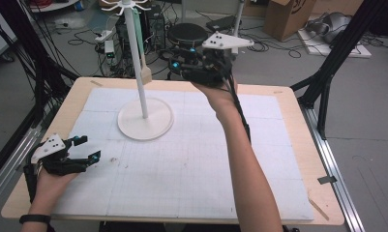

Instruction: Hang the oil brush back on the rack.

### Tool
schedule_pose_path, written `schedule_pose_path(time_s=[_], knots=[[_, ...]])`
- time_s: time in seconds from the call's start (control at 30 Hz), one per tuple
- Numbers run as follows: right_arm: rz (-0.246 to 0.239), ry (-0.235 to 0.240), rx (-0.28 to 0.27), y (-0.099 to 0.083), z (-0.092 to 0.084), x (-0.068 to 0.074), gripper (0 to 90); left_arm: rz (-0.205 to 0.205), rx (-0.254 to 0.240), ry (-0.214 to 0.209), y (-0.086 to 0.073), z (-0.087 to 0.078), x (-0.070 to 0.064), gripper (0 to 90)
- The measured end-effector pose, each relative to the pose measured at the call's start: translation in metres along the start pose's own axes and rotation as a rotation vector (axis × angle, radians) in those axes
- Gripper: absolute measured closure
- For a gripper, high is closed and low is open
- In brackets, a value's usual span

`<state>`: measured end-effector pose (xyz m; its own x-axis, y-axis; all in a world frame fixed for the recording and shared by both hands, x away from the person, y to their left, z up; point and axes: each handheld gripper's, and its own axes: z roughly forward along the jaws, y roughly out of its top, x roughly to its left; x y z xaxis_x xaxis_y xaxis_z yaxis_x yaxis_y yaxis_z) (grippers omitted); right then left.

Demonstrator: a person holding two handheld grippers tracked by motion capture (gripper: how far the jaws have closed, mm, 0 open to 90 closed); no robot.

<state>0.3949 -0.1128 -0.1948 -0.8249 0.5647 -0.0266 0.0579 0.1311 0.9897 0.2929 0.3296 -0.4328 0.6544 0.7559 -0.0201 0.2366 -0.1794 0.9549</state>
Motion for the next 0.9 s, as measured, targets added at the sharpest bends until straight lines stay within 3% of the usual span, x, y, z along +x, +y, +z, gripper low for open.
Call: schedule_pose_path(time_s=[0.23, 0.4, 0.53, 0.9], knots=[[0.025, 0.0, 0.023, -0.036, -0.042, -0.007, 41.9, -0.001, 0.002, 0.016, 0.001, -0.002, 0.0, 18.5], [0.028, -0.011, 0.051, -0.074, -0.073, -0.013, 35.9, -0.008, 0.011, 0.026, 0.001, -0.001, 0.0, 18.4], [0.068, -0.016, 0.07, -0.107, -0.1, -0.017, 29.3, -0.005, 0.019, 0.025, 0.001, -0.001, -0.001, 18.3], [0.108, -0.064, 0.121, -0.18, -0.146, -0.018, 19.8, -0.008, 0.017, 0.028, 0.0, 0.0, -0.002, 17.6]])
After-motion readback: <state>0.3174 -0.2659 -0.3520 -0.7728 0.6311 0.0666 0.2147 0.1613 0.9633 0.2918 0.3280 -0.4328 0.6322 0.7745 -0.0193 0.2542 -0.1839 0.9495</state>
